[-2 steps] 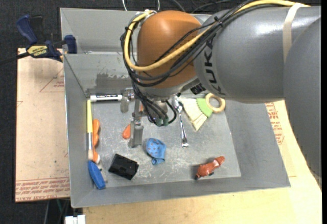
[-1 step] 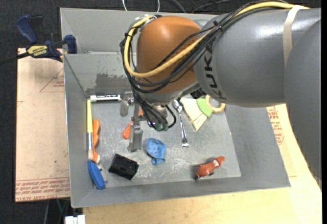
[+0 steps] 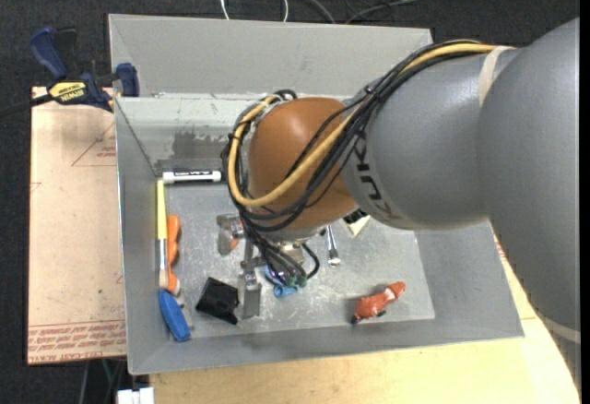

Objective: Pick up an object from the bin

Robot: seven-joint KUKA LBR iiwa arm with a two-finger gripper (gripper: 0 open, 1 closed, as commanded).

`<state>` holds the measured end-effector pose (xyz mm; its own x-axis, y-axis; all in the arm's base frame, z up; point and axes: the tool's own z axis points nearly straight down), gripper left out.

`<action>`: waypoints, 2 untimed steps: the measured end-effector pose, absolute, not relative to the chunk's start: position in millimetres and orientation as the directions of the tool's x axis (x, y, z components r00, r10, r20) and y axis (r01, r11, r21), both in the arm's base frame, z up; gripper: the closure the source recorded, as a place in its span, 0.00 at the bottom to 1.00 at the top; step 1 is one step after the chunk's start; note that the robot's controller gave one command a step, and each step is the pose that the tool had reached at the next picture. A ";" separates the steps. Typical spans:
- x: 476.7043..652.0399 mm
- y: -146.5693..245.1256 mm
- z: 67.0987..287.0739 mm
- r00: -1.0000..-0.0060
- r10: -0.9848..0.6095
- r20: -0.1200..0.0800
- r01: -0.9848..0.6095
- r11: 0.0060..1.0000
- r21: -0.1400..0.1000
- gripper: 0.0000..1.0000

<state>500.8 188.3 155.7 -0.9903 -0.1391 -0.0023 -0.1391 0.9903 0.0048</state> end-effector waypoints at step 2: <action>486.4 192.5 103.5 -0.997 -0.079 -0.013 -0.079 0.997 0.008 1.00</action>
Offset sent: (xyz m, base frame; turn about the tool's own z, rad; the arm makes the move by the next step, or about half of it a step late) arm 0.0000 0.0000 0.0000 0.0000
